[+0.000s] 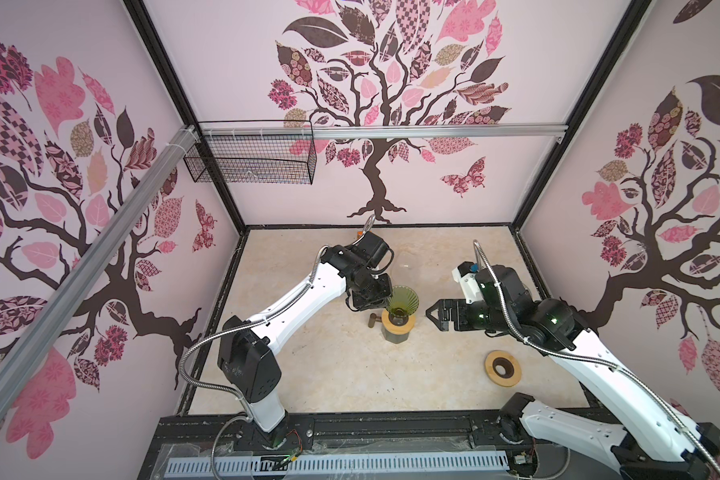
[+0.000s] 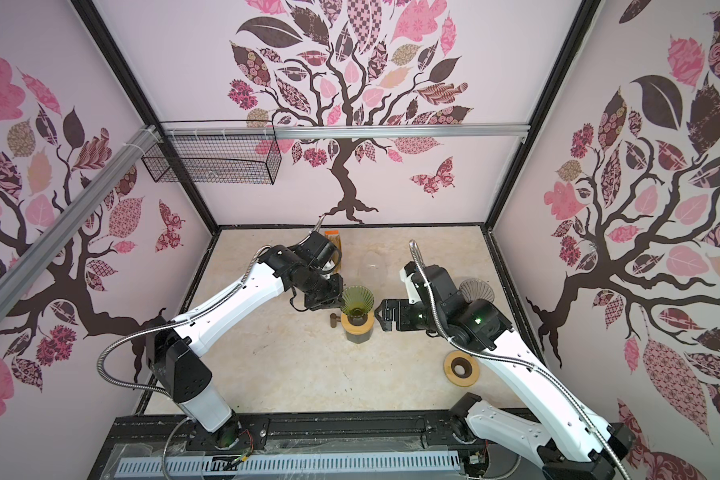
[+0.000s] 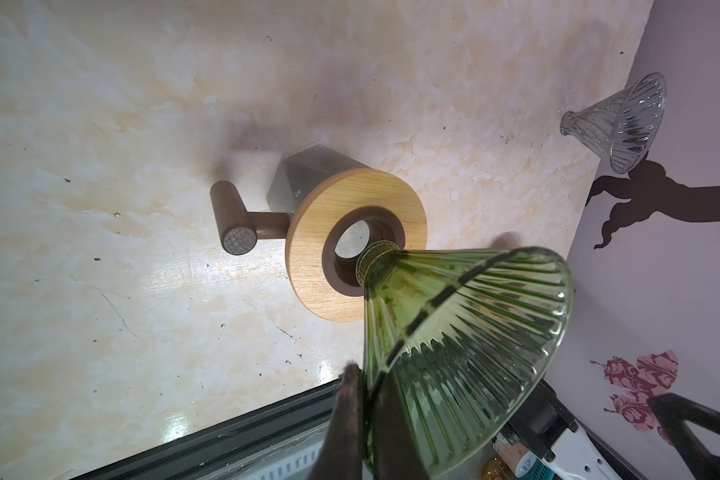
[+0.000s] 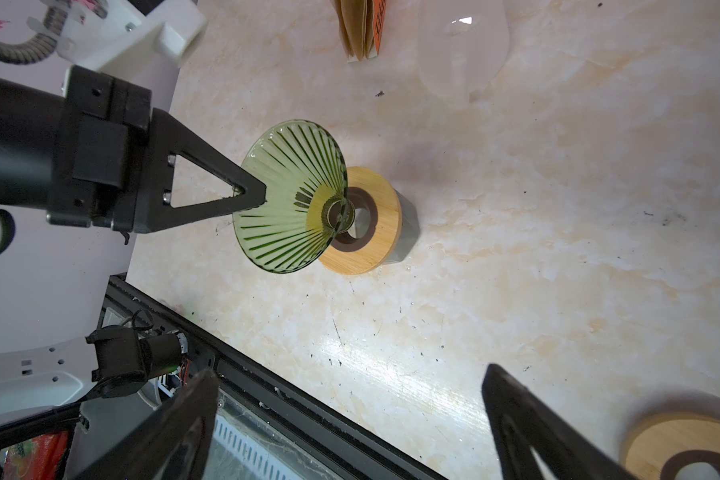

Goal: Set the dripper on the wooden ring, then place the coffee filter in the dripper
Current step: 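Lower the dripper into the wooden stand while the right gripper reaches to its rim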

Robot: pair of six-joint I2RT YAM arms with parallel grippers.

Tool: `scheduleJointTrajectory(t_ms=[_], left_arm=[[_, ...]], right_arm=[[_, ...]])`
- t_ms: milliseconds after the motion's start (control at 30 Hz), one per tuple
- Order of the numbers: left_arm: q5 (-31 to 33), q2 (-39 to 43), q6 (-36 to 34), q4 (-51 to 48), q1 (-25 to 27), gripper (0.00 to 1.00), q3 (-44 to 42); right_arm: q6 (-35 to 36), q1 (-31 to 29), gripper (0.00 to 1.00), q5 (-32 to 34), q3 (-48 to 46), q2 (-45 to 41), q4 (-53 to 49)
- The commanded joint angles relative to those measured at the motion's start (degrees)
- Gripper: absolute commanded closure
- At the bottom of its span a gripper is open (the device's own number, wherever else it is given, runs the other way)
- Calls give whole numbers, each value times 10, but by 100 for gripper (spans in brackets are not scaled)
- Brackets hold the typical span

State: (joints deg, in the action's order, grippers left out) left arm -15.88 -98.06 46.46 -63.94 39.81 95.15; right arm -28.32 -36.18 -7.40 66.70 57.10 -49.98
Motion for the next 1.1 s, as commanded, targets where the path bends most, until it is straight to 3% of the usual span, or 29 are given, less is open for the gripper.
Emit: scheduleJointTrajectory(t_ms=[0, 267, 1067], left_arm=[[3, -6, -11, 10, 0, 100, 14], [-1, -14, -16, 11, 0, 100, 12], [1, -10, -30, 27, 0, 100, -44]], right_arm=[[17, 3, 0, -8, -1, 10, 9], [38, 4, 1, -39, 9, 57, 38], [50, 21, 22, -27, 24, 139, 83]])
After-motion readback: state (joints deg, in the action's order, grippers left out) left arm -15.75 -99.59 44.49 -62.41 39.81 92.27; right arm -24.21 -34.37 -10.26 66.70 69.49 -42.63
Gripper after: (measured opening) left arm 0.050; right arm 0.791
